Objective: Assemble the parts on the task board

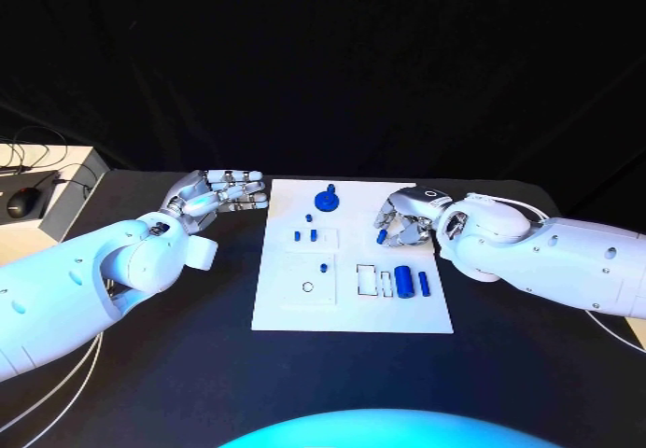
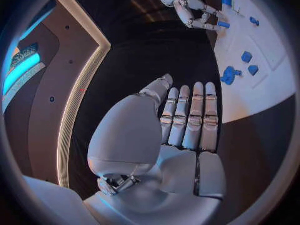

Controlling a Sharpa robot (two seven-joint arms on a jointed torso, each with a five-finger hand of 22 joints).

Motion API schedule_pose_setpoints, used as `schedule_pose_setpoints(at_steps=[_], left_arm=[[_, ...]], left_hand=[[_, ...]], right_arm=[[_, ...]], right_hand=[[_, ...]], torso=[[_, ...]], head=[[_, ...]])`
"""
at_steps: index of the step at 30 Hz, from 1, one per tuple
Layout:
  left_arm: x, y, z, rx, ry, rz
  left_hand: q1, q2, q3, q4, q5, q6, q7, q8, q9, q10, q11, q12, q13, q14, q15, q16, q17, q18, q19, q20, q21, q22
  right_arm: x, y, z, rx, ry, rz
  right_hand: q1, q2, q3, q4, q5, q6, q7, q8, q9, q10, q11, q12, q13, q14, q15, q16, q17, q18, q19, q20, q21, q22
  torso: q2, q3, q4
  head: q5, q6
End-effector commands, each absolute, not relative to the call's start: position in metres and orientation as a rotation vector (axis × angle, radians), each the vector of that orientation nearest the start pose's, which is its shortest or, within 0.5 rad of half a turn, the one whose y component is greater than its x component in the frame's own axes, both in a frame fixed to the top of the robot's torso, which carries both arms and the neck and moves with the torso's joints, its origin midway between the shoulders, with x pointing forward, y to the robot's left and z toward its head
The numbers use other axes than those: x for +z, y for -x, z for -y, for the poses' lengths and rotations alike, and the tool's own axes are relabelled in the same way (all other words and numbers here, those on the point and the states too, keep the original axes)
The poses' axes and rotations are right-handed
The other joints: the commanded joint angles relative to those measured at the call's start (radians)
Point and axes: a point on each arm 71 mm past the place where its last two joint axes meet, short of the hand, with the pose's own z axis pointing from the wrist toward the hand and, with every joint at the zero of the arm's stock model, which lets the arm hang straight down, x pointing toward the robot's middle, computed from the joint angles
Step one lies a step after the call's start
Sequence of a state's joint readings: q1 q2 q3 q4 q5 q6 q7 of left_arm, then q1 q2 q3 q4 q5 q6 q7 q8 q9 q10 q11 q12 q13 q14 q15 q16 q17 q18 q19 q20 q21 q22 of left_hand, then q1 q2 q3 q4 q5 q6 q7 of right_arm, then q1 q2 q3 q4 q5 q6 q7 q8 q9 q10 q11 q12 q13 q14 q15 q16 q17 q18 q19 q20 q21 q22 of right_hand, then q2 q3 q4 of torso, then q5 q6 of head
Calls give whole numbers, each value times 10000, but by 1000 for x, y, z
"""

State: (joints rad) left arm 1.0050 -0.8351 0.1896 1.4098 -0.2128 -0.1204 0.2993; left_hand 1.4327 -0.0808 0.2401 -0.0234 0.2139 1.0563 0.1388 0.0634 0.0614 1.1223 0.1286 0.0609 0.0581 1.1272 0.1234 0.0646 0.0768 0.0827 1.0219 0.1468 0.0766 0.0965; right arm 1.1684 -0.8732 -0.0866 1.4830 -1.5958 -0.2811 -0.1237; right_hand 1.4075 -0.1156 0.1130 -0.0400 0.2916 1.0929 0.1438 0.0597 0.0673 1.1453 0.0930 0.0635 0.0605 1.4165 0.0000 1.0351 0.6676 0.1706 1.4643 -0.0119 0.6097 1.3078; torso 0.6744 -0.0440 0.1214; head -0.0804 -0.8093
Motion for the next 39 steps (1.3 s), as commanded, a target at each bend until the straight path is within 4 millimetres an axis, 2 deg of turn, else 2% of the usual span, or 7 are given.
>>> schedule_pose_setpoints(at_steps=[1, 3, 7, 12, 20, 27, 39], left_arm=[[-202, -498, -232, -15972, 10345, -15011], [-202, -498, -231, -15953, 10286, -15038], [-202, -498, -231, -15935, 10236, -15068], [-202, -498, -231, -15921, 10236, -15073], [-202, -498, -231, -15904, 10260, -15078], [-203, -498, -232, -15881, 10289, -15084], [-204, -499, -232, -15939, 10409, -15054]], left_hand=[[38, -7, 19, 22, -28, 16, 39, -7, 5, 67, 20, -16, 3, -12, -47, -31, -4, -20, 7, 35, -21, -16], [43, -7, 26, 21, -29, 14, 44, -8, 4, 66, 20, -16, 3, -8, -49, -29, -3, -20, 10, 33, -19, -22], [41, -4, 36, 26, -30, 20, 49, -6, 5, 63, 22, -17, 3, -5, -50, -30, -1, -23, 7, 33, -21, -33], [41, -4, 36, 26, -30, 20, 49, -6, 5, 63, 22, -17, 3, -5, -50, -30, -1, -23, 7, 33, -21, -33], [41, -4, 36, 26, -30, 20, 49, -6, 5, 63, 22, -17, 3, -5, -50, -30, -1, -23, 7, 33, -21, -33], [43, -8, 64, 33, -31, 16, 45, -8, 5, 63, 21, -17, 3, -7, -50, -29, 2, -29, 9, 31, -19, -70], [41, -14, 84, 30, -33, 27, 38, -6, 5, 72, 19, -17, 3, -5, -51, -30, 1, -34, 8, 29, -18, -96]], right_arm=[[-222, -478, 224, 4698, 2994, -17448], [-223, -478, 223, 4701, 3007, -17452], [-224, -478, 222, 4708, 3014, -17460], [-225, -478, 222, 4660, 3030, -17467], [-224, -477, 220, 4574, 3090, -17179], [-221, -475, 217, 4568, 3132, -16654], [-195, -463, 206, 5342, 3091, -15744]], right_hand=[[-124, 62, 691, -106, -103, 219, -61, 20, -6, 165, -28, -49, -22, 11, -115, 58, -11, 107, 562, -90, 118, 534], [-339, -41, 1275, -172, -62, 319, -96, 16, -9, 247, -58, -47, -20, 2, -131, 66, -18, 87, 556, -110, 150, 551], [-576, -5, 2035, -283, -112, 579, -178, 20, -2, 483, -121, -68, -25, 7, -192, 84, -22, 43, 559, -162, 216, 582], [-557, 303, 2520, -411, -422, 862, -235, 47, 22, 785, -239, -51, -12, 14, -252, 93, -16, -9, 561, -221, 305, 620], [-382, 758, 2993, -710, -898, 1206, -294, 80, 65, 1260, -388, -44, 3, 29, -354, 142, 43, -132, 578, -324, 673, 749], [-231, 950, 3469, -912, -2360, 1228, -262, 68, 88, 1358, -405, -42, 7, 12, -365, 253, 206, -240, 582, -370, 1102, 883], [-178, 896, 3524, -830, -2426, 1256, -260, 68, 100, 1383, -415, -44, 0, -4, -381, 294, 349, -310, 568, -424, 1268, 907]], torso=[[-6, 9, 0], [-14, 12, 6], [-12, 0, 0], [-6, 6, -7], [-15, 1, -5], [-15, -1, 5], [-28, 11, -25]], head=[[9, -5], [2, -10], [7, -11], [1, -12], [10, -39], [20, -45], [75, 1]])
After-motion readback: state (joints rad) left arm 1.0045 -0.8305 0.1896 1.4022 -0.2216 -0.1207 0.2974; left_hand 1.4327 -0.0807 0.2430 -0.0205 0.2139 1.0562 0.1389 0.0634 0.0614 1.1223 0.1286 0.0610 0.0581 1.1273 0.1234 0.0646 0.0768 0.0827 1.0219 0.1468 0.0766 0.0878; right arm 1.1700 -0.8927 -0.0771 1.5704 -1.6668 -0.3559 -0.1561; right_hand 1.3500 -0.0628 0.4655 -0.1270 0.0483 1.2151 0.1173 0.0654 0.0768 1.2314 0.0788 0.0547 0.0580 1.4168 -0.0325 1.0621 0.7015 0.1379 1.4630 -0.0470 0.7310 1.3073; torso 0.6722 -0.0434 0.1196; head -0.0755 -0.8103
